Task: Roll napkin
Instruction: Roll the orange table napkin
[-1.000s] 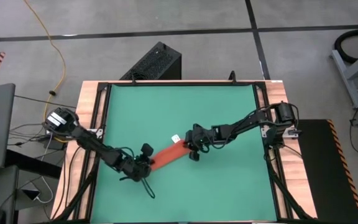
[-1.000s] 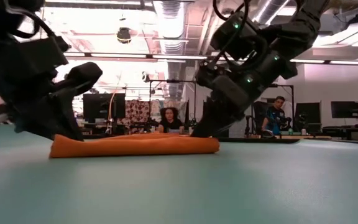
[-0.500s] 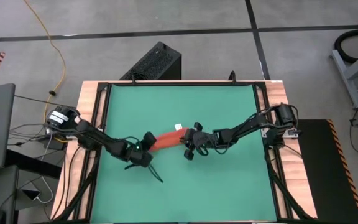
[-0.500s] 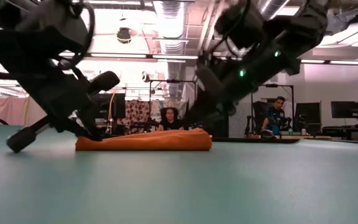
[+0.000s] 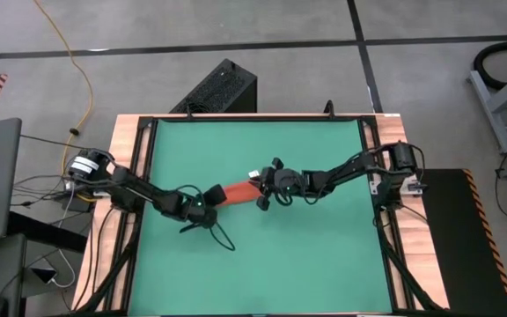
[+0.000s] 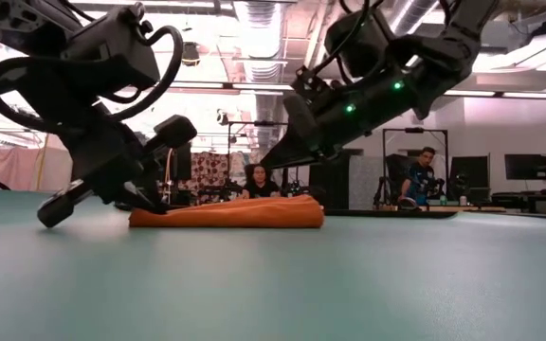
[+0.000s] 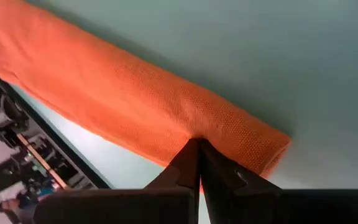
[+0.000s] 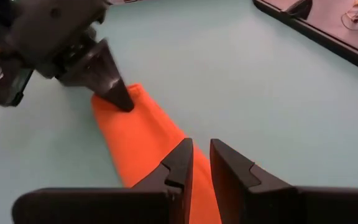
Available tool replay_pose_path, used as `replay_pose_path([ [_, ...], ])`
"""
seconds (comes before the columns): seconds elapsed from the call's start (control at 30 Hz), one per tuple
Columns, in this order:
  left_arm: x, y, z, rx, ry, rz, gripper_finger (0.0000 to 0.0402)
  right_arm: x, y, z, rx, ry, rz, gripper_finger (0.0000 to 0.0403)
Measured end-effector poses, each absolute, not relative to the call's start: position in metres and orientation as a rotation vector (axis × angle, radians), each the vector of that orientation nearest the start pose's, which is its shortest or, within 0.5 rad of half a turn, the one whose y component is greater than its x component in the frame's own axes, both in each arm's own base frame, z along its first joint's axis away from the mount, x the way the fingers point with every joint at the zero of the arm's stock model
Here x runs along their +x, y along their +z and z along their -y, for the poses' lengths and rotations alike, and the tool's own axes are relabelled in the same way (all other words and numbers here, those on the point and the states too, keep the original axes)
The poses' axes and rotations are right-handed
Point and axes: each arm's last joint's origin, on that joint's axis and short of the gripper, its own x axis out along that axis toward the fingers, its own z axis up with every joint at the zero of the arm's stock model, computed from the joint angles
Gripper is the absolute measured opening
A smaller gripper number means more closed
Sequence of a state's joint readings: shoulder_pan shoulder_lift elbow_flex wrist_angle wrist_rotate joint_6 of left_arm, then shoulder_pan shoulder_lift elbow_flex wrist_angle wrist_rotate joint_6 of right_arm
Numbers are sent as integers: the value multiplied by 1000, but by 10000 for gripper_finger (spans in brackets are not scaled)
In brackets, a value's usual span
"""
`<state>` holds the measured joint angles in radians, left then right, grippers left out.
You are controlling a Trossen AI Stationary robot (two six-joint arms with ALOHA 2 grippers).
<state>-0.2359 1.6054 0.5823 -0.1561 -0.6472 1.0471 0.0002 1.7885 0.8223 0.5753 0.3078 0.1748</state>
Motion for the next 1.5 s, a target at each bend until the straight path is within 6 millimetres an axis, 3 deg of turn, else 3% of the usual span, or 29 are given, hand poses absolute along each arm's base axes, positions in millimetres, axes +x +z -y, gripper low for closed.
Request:
replay_pose_path([
  [0.23,250,109,32,1562,-331,-1139,0,354,159,15,101,-331,-345,77],
  [0.43,261,114,27,1554,-325,-1029,0,349,154,18,80,-334,-334,77],
  [0.67,270,121,30,1425,-164,-919,0,332,140,21,136,-349,-294,77],
  [0.93,271,138,37,1291,29,-836,0,327,133,23,133,-362,-342,77],
  [1.03,269,147,42,1180,158,-794,0,326,131,27,127,-376,-367,77],
  [1.13,268,158,51,951,259,-683,0,324,127,31,125,-392,-387,77],
  [1.3,268,166,65,544,334,-516,0,327,99,34,141,-409,-425,77],
  [1.5,266,164,75,372,440,-451,0,334,75,28,256,-423,-350,77],
])
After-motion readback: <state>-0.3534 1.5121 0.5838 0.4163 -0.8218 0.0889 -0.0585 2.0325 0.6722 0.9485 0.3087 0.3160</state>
